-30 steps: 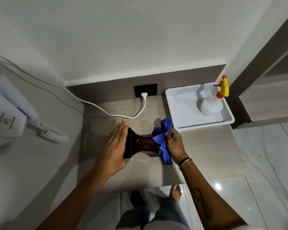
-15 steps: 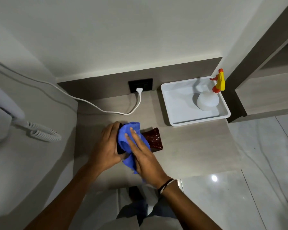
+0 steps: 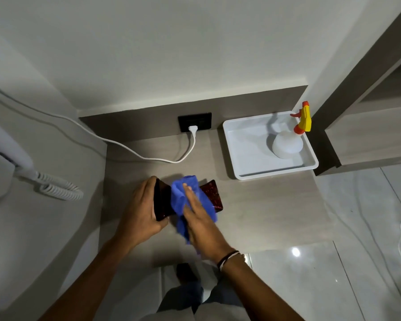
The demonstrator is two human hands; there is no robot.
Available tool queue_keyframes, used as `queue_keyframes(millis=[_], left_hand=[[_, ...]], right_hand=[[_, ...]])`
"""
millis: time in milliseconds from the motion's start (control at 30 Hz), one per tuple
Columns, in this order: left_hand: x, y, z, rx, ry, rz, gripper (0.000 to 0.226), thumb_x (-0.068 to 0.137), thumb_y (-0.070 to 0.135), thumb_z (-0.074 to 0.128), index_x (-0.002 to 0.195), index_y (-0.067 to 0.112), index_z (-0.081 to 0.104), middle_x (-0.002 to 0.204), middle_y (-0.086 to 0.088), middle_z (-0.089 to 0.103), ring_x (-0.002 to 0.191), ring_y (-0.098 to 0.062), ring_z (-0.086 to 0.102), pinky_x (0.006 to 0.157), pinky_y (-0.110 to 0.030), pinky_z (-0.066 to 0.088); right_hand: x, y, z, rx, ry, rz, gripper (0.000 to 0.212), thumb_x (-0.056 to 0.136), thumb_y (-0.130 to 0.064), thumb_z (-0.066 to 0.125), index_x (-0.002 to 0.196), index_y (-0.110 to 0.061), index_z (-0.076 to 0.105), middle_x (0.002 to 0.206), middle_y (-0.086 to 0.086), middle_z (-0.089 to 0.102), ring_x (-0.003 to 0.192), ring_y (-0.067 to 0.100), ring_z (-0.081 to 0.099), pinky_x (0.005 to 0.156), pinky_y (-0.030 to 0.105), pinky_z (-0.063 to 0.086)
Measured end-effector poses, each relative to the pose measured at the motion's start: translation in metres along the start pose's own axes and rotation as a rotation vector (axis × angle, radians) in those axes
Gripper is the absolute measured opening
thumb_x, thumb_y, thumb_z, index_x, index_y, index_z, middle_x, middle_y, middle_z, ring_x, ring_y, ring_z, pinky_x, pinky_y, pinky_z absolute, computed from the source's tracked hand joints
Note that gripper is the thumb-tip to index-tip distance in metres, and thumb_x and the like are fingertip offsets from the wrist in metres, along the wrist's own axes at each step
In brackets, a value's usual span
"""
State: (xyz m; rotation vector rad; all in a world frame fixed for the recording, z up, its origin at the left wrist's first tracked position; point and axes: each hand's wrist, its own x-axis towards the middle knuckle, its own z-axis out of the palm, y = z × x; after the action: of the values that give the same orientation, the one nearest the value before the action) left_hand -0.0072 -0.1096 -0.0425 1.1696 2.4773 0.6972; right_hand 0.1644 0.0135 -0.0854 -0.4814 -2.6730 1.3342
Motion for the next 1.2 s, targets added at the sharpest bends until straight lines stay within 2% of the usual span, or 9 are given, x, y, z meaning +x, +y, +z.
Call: queue_keyframes(millis=[100,200,333,467,567,700,767,1000,1200], left_hand=[[-0.003,0.008,-0.002,0.054,-0.012,-0.028,0.119,0.052,0.013,0.103,0.154,0.003,0.042,0.146,-0.019,0.053,0.133,-0.038,0.051,0.104,-0.045,0.05],[0.001,0.021,-0.003,0.074,-0.005,0.004,0.117,0.053,0.013,0.101,0.154,0.0,0.044,0.144,-0.02,0.055,0.132,-0.039,0.052,0.106,-0.043,0.048],[0.007,0.032,-0.002,0.066,-0.027,0.004,0.097,0.059,0.013,0.098,0.144,-0.004,0.053,0.132,-0.02,0.062,0.118,-0.041,0.06,0.101,-0.036,0.044],[0.008,0.034,-0.006,0.076,-0.018,-0.024,0.1,0.056,0.01,0.099,0.144,-0.003,0.053,0.132,-0.021,0.061,0.119,-0.042,0.061,0.099,-0.04,0.048],[0.01,0.043,-0.01,0.125,-0.029,-0.015,0.112,0.051,0.008,0.101,0.15,-0.002,0.05,0.14,-0.022,0.059,0.128,-0.044,0.056,0.103,-0.049,0.052],[0.018,0.058,-0.011,0.184,-0.048,0.042,0.117,0.047,0.016,0.103,0.149,0.007,0.047,0.141,-0.016,0.057,0.127,-0.038,0.055,0.099,-0.051,0.058],[0.025,0.065,-0.011,0.217,-0.049,0.067,0.117,0.048,0.021,0.103,0.15,0.007,0.048,0.142,-0.014,0.057,0.128,-0.037,0.055,0.102,-0.05,0.058],[0.056,0.084,0.0,0.399,-0.079,0.127,0.138,0.039,0.067,0.101,0.152,0.006,0.052,0.143,-0.012,0.058,0.129,-0.035,0.057,0.114,-0.049,0.049],[0.063,0.087,0.017,0.368,-0.026,0.14,0.137,0.041,0.083,0.09,0.149,0.007,0.053,0.14,-0.009,0.058,0.131,-0.033,0.052,0.118,-0.05,0.04]], right_hand=[[-0.006,0.041,-0.03,0.064,0.001,0.21,0.079,0.11,-0.007,0.051,0.171,-0.035,0.009,0.173,-0.03,-0.004,0.166,0.006,-0.002,0.138,0.046,0.015],[-0.006,0.041,-0.031,0.011,0.054,0.229,0.081,0.108,-0.006,0.054,0.171,-0.037,0.013,0.18,-0.013,0.003,0.167,0.012,0.011,0.134,0.048,0.028],[0.01,0.001,0.006,0.203,0.173,0.03,0.057,0.105,-0.067,0.05,0.158,-0.066,0.029,0.171,-0.033,0.028,0.155,-0.013,0.032,0.131,0.029,0.03],[0.009,0.001,0.004,0.235,0.148,0.048,0.055,0.105,-0.074,0.035,0.157,-0.072,0.016,0.169,-0.034,0.027,0.15,0.008,0.045,0.115,0.028,0.047],[0.003,0.032,-0.025,0.073,0.127,0.194,0.054,0.108,-0.067,0.035,0.158,-0.07,0.016,0.153,-0.051,0.024,0.154,0.008,0.036,0.121,0.033,0.045],[-0.004,0.053,-0.064,-0.026,0.095,0.215,0.073,0.106,-0.002,0.051,0.171,-0.026,0.025,0.178,-0.009,0.017,0.166,0.023,0.021,0.133,0.039,0.031],[-0.004,0.061,-0.084,-0.045,0.135,0.219,0.082,0.102,0.011,0.052,0.171,-0.019,0.021,0.181,-0.005,0.008,0.165,0.015,0.014,0.136,0.036,0.021],[0.035,0.087,-0.164,-0.215,0.289,0.177,0.081,0.096,0.019,0.051,0.169,-0.01,0.027,0.18,0.006,0.019,0.159,0.014,0.021,0.128,0.031,0.024],[0.099,0.116,-0.194,-0.021,0.332,0.216,0.067,0.099,0.019,0.042,0.162,-0.003,0.041,0.17,0.014,0.041,0.159,0.031,0.039,0.128,0.025,0.027]])
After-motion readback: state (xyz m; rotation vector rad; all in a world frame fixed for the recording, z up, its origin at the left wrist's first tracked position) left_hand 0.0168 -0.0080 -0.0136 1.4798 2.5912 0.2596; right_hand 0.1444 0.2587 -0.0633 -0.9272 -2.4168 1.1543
